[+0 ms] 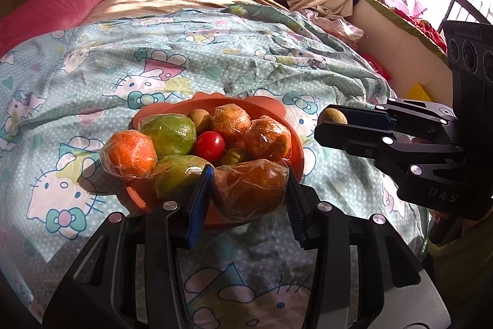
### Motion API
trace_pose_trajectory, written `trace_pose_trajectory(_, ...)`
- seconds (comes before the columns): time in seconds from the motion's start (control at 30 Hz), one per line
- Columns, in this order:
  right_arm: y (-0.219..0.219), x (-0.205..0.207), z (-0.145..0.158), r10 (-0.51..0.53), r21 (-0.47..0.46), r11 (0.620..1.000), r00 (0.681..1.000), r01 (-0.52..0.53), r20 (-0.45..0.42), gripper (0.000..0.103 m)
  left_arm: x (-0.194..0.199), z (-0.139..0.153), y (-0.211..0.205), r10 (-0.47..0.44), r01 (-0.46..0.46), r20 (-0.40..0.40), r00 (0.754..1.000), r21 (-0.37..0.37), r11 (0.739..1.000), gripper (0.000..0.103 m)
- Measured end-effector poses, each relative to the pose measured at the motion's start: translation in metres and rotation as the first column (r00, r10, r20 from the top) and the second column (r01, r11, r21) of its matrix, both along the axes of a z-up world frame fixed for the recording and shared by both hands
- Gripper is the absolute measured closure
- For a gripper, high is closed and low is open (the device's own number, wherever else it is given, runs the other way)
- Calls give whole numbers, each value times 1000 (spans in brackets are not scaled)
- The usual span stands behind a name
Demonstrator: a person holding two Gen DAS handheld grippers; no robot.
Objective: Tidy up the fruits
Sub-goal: 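Release the bagged orange onto the plate with the left tool while the right tool releases its tan fruit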
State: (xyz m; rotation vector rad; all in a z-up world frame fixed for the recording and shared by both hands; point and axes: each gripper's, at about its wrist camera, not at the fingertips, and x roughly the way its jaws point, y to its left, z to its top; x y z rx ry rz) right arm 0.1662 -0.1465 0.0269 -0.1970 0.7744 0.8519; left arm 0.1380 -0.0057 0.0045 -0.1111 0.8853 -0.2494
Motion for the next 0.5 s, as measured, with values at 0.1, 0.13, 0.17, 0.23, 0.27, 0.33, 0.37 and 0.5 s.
trace_pose_trajectory(0.1, -1, 2, -2, -5, -3, 1000, 1000, 5, -4, 80, 4, 0, -1, -3, 3, -2, 1000, 3, 1000, 66)
trace_pose_trajectory(0.13, -2, 3, -3, -5, -2, 1000, 1000, 5, -6, 80, 5, -1, -2, -4, 4, -2, 1000, 6, 1000, 66)
trace_pose_trajectory(0.17, -2, 3, -3, -5, -3, 1000, 1000, 5, -7, 81, 6, -1, -3, -5, 5, -3, 1000, 7, 1000, 66)
trace_pose_trajectory(0.23, -2, 4, -4, -5, -2, 1000, 1000, 5, -8, 80, 7, -2, -4, 0, 0, -7, 1000, 4, 1000, 66)
trace_pose_trajectory(0.27, -2, 4, -4, -3, -1, 1000, 1000, 3, -10, 80, 8, -3, -4, 0, 0, -7, 1000, 4, 1000, 66)
trace_pose_trajectory(0.33, -2, 5, -5, -4, -2, 1000, 1000, 4, -10, 81, 7, -3, -4, 0, 0, -6, 1000, 3, 1000, 66)
trace_pose_trajectory(0.37, -2, 6, -5, -3, 0, 1000, 1000, 3, -11, 80, 8, -3, -4, 1, 0, -7, 1000, 3, 1000, 66)
trace_pose_trajectory(0.5, -2, 6, -5, -1, -1, 1000, 1000, 1, -13, 80, 7, -2, -1, 6, -6, -6, 1000, -10, 1000, 66)
